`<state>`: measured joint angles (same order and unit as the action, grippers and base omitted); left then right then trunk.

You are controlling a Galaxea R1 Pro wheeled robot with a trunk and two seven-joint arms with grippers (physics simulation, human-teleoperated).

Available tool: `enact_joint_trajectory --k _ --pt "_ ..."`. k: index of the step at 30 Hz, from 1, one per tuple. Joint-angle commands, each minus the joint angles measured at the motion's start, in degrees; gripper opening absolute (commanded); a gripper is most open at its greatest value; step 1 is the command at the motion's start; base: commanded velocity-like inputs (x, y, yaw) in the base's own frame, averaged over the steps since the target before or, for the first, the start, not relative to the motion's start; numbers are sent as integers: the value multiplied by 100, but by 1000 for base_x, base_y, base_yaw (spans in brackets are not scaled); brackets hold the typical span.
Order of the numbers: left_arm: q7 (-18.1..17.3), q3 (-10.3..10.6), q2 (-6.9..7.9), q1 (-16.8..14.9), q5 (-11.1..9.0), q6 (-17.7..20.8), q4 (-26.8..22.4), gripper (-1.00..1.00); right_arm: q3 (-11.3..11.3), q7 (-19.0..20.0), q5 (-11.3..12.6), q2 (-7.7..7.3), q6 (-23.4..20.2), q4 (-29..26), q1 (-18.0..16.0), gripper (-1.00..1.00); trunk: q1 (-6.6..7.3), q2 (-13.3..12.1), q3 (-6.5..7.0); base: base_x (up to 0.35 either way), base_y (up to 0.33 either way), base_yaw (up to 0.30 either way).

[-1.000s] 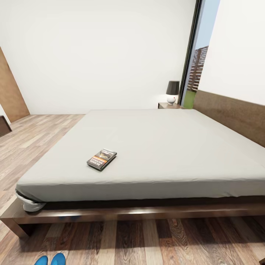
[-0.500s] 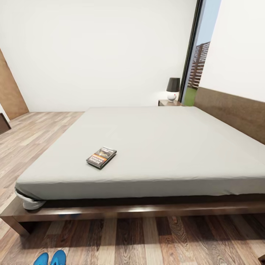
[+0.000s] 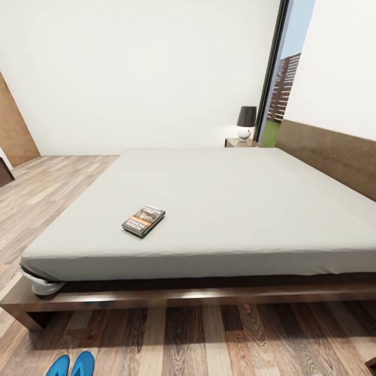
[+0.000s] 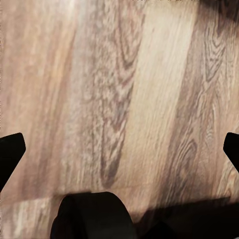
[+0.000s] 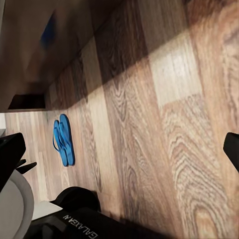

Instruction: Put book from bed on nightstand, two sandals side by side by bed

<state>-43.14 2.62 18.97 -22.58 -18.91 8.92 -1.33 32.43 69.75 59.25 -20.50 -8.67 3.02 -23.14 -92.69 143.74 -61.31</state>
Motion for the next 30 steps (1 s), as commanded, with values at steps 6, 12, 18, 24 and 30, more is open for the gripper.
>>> enact_joint_trajectory --k 6,12,18,24,30 --pt "-199 16 87 -1 -68 35 -11 100 44 30 61 2 -54 14 -6 100 1 2 -15 0 0 0" --pt "-1329 -79 377 -1 -69 -46 -15 100 44 32 61 2 -19 14 -6 100 1 2 -17 0 0 0" --pt "-2005 -192 570 -1 -69 -63 -22 100 42 33 62 2 88 14 -6 100 1 2 -18 0 0 0" --pt "-2365 -387 730 -1 -69 -27 -165 100 33 37 68 2 138 14 -9 100 1 2 -18 0 0 0" --pt "-2638 -697 801 -1 -79 38 -524 100 21 37 69 -3 156 14 -7 100 1 2 -18 0 0 0"
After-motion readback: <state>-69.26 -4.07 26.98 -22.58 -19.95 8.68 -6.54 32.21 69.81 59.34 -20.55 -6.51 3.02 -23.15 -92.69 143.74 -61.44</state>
